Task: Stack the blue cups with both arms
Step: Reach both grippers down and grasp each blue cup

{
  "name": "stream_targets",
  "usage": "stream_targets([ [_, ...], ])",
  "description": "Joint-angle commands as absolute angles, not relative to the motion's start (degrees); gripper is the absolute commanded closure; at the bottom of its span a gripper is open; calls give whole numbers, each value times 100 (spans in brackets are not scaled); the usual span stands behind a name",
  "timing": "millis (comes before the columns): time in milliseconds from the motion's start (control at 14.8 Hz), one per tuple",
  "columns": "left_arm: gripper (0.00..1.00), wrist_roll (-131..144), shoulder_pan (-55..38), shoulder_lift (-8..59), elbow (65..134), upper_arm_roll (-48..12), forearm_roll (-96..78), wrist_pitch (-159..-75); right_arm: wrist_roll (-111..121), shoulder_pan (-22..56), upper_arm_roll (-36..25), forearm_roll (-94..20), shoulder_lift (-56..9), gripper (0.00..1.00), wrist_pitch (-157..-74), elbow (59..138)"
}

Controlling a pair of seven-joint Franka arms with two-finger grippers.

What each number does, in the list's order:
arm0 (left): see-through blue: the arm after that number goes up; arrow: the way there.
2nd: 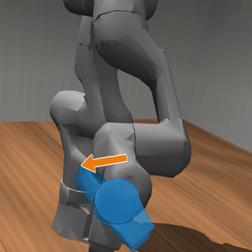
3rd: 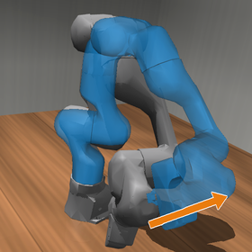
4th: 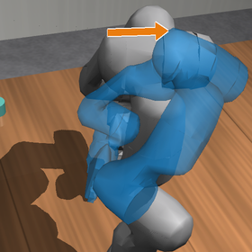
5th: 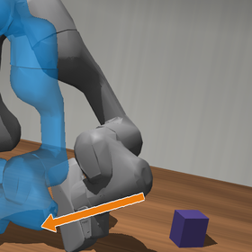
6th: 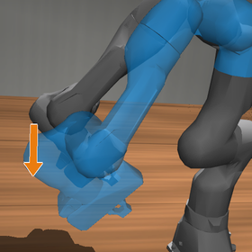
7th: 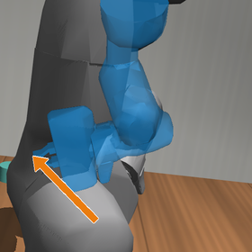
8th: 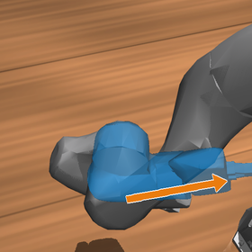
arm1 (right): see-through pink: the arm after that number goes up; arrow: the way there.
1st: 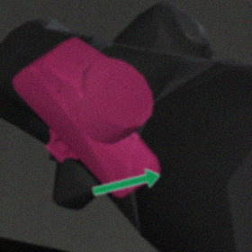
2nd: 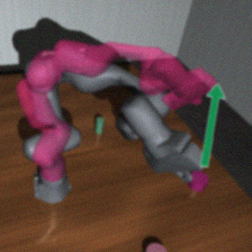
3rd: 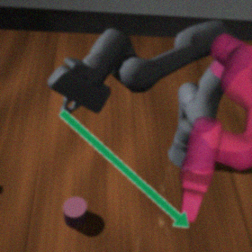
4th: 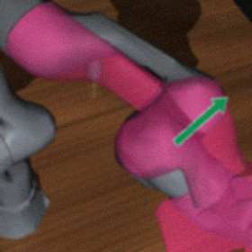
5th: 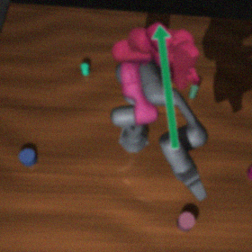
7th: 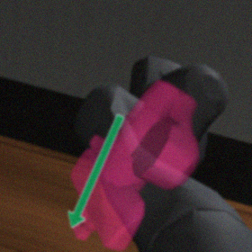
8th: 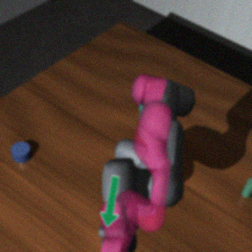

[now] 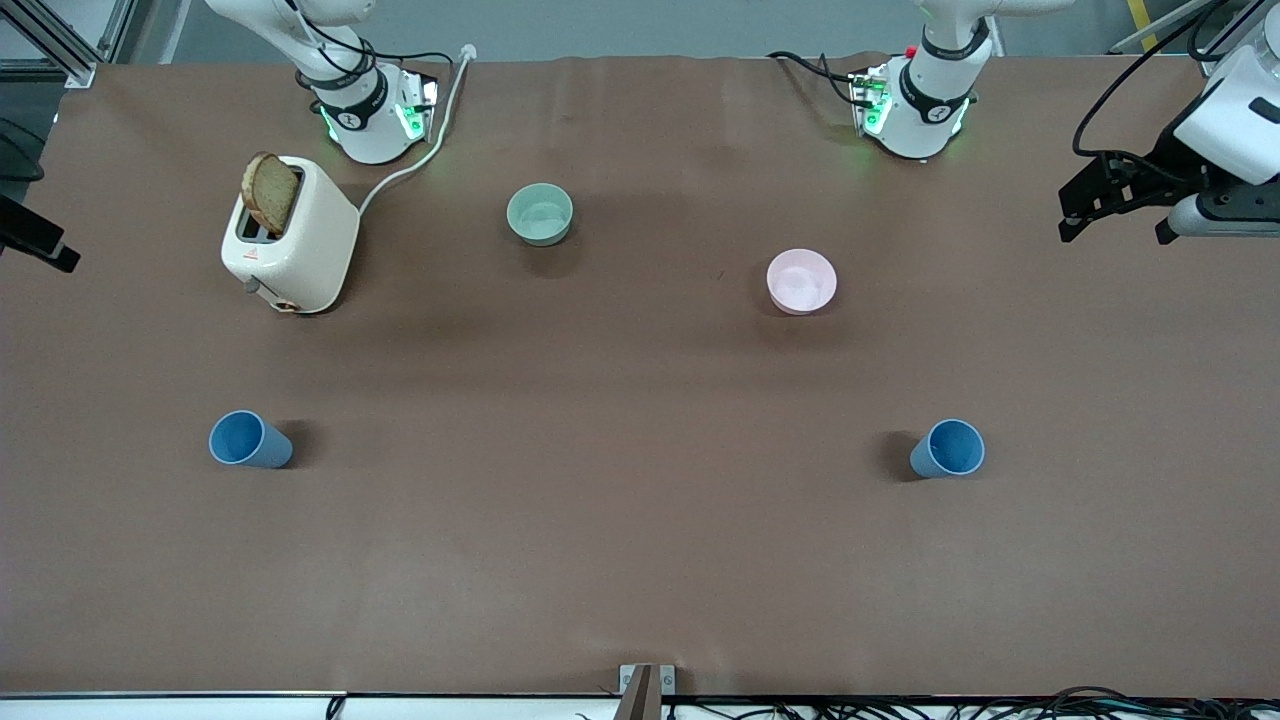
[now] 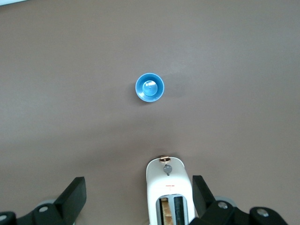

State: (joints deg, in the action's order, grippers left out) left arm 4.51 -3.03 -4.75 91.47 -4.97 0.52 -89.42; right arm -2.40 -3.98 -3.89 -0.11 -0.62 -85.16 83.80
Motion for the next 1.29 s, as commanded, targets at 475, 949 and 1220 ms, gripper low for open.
stream_targets([
  [475, 0, 378, -89, 1115, 8689, -466, 79, -9874, 167, -536, -360, -79, 9, 0, -8473, 8473],
  [949, 0, 378, -70, 2257, 10361, -475, 79, -13532, 613, -667, -360, -97, -1219, 0, -9646, 8560],
  [1220, 29, 369, -53, 2750, 10555, -475, 88, -13913, 1107, -869, -360, -97, -1976, 0, -11316, 9252],
])
